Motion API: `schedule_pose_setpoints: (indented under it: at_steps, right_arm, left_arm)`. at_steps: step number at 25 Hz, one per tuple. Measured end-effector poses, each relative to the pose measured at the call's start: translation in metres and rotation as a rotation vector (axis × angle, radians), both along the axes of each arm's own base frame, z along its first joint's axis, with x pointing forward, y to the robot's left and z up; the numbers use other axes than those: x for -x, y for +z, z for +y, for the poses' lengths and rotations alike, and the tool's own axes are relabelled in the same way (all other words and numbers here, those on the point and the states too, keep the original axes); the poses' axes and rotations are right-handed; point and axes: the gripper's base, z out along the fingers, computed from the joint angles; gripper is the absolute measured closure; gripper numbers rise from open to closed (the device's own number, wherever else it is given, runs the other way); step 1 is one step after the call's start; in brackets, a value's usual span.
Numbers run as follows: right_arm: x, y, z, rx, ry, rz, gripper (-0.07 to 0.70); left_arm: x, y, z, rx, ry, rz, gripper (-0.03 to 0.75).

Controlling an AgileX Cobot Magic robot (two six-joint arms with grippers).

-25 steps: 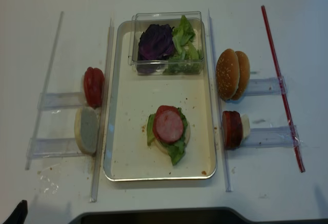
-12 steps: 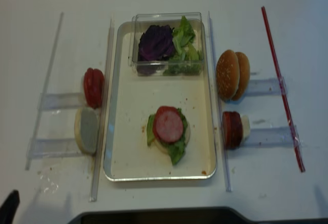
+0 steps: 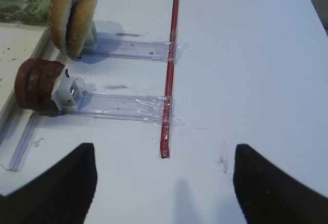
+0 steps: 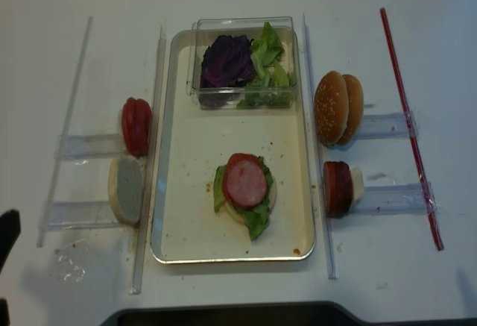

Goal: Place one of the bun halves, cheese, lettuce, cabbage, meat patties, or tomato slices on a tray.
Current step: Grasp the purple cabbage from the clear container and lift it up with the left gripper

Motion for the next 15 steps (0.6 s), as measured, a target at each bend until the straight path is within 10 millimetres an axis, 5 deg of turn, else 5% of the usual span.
schedule_pose_setpoints:
  at_steps: [15]
  right_arm:
    - [0.0,0.0,0.0,0.0,0.0,0.0,0.07]
  left_arm:
    - [-0.102,0.042,-0.037,-0.103,-0.237,0.206,0.276]
